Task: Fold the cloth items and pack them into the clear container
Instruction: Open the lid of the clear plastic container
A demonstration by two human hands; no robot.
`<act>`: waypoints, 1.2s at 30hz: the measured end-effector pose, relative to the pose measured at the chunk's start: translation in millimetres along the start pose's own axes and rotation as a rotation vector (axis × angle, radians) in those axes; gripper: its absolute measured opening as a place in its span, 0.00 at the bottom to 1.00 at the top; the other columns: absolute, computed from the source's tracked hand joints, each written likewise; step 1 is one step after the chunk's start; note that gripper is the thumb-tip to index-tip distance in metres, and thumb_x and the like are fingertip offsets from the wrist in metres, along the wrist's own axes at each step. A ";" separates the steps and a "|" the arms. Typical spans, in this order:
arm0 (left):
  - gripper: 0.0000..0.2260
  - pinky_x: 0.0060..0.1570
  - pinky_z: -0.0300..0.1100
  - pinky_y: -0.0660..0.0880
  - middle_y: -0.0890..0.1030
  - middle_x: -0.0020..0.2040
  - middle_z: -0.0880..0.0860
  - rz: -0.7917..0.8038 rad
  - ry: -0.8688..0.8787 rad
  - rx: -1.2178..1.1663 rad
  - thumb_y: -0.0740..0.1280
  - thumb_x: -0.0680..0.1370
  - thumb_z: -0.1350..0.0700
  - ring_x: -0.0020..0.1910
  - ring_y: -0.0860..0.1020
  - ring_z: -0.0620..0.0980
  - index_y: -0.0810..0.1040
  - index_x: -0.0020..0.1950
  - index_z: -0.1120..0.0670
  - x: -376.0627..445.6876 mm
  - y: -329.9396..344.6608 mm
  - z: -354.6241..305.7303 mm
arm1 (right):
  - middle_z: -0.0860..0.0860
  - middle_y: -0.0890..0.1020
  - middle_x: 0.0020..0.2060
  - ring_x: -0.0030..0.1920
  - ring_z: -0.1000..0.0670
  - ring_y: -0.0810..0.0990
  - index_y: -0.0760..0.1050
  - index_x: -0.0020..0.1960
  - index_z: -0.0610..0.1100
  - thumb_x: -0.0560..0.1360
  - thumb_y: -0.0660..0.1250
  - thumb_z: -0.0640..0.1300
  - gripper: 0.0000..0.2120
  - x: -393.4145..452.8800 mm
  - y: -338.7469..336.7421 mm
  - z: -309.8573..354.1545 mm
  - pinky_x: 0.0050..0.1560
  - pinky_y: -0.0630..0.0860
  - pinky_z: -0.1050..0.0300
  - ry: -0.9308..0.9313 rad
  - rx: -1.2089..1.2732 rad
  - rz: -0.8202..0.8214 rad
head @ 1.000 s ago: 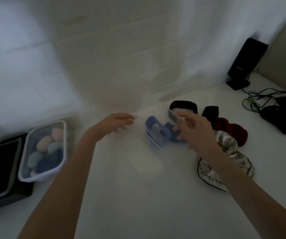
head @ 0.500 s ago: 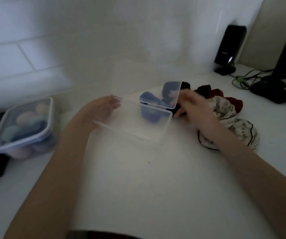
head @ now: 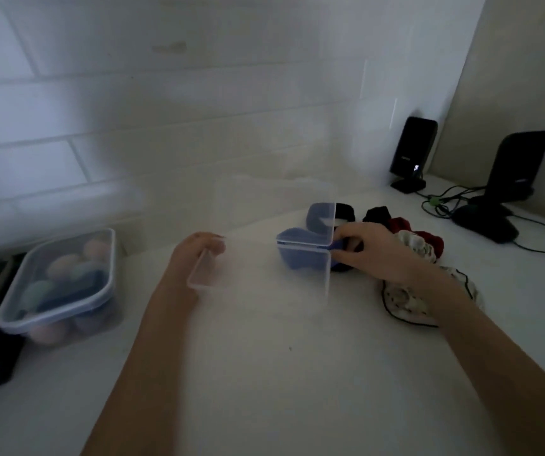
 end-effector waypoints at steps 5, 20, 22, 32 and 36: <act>0.15 0.30 0.41 0.67 0.77 0.22 0.46 -0.014 0.046 0.154 0.63 0.69 0.66 0.25 0.73 0.45 0.76 0.24 0.53 3.8 2.3 -3.8 | 0.56 0.73 0.24 0.27 0.56 0.69 0.73 0.32 0.49 0.74 0.67 0.41 0.12 4.2 -37.8 -1.9 0.31 0.65 0.67 0.039 0.100 0.031; 0.28 0.65 0.40 0.64 0.69 0.63 0.44 0.066 0.629 0.562 0.64 0.65 0.58 0.65 0.67 0.45 0.68 0.65 0.49 -51.2 51.6 -44.0 | 0.50 0.68 0.23 0.22 0.54 0.65 0.72 0.35 0.45 0.76 0.63 0.45 0.12 6.0 -19.7 37.1 0.23 0.60 0.63 0.301 0.983 -0.033; 0.27 0.66 0.35 0.64 0.70 0.67 0.39 0.299 0.566 0.382 0.65 0.70 0.54 0.67 0.68 0.39 0.66 0.69 0.44 -63.3 73.2 -47.5 | 0.48 0.69 0.24 0.21 0.54 0.67 0.73 0.37 0.44 0.76 0.64 0.46 0.11 7.1 -4.6 39.1 0.21 0.62 0.64 0.387 1.074 -0.019; 0.24 0.49 0.38 0.79 0.80 0.55 0.45 0.409 0.376 0.271 0.76 0.67 0.55 0.52 0.81 0.41 0.71 0.58 0.40 -71.3 94.8 -44.5 | 0.49 0.78 0.39 0.35 0.56 0.75 0.80 0.50 0.45 0.76 0.66 0.44 0.06 8.5 16.8 51.4 0.34 0.73 0.63 0.237 1.093 0.066; 0.14 0.43 0.34 0.78 0.82 0.47 0.43 0.335 0.397 0.293 0.71 0.72 0.60 0.43 0.82 0.37 0.75 0.50 0.43 -69.1 90.0 -46.2 | 0.48 0.78 0.40 0.36 0.56 0.73 0.80 0.47 0.48 0.74 0.68 0.44 0.03 6.5 13.5 52.2 0.35 0.68 0.62 0.209 0.790 -0.024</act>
Point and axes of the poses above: each hand's wrist, its own x-axis towards the middle knuckle, its own y-axis out of the palm, z = x × y, the point moved 6 cm from there along x, towards the middle knuckle
